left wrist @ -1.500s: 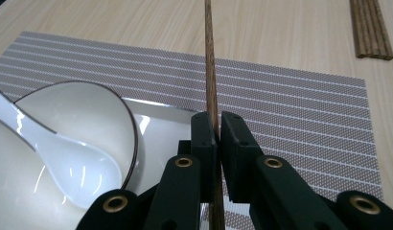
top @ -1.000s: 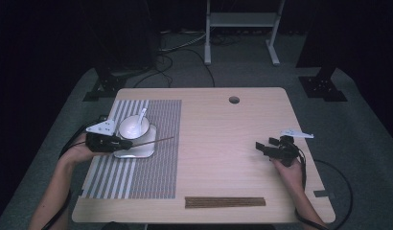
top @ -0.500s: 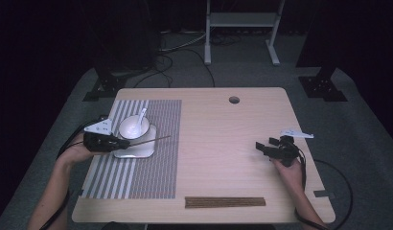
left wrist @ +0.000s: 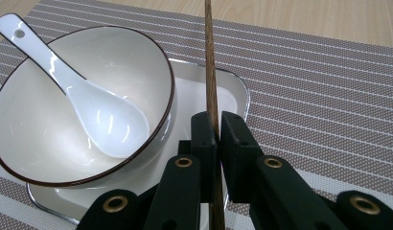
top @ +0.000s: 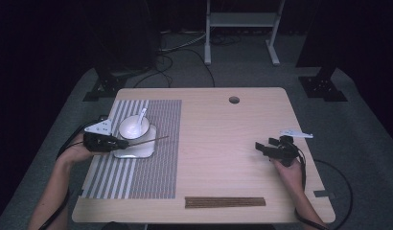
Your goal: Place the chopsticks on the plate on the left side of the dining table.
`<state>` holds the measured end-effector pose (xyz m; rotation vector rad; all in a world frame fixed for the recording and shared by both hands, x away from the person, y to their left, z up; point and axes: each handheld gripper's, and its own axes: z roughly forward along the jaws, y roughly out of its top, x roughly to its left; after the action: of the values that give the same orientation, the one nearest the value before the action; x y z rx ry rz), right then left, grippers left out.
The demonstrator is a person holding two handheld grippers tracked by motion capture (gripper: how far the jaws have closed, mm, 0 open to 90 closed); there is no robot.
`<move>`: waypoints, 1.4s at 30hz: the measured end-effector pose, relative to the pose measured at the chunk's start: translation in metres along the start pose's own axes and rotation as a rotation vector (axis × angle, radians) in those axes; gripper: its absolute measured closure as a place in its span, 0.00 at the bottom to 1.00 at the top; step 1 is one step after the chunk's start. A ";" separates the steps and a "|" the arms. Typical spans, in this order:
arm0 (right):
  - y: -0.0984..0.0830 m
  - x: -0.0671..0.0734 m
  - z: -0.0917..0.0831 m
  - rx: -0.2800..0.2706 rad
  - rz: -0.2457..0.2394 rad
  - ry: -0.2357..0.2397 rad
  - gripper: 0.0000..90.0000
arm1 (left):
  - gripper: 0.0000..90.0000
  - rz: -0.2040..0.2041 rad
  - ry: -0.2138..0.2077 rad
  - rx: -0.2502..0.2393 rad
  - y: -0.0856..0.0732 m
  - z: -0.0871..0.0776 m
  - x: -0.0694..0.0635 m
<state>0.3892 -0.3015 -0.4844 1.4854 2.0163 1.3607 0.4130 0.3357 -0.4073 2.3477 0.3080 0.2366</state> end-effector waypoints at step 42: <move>0.000 0.000 0.000 0.003 -0.004 -0.001 0.24 | 0.94 0.022 -0.030 0.048 -0.010 0.026 0.007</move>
<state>0.3893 -0.3010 -0.4844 1.4824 2.0202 1.3556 0.4253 0.3271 -0.4320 2.4009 0.2764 0.2059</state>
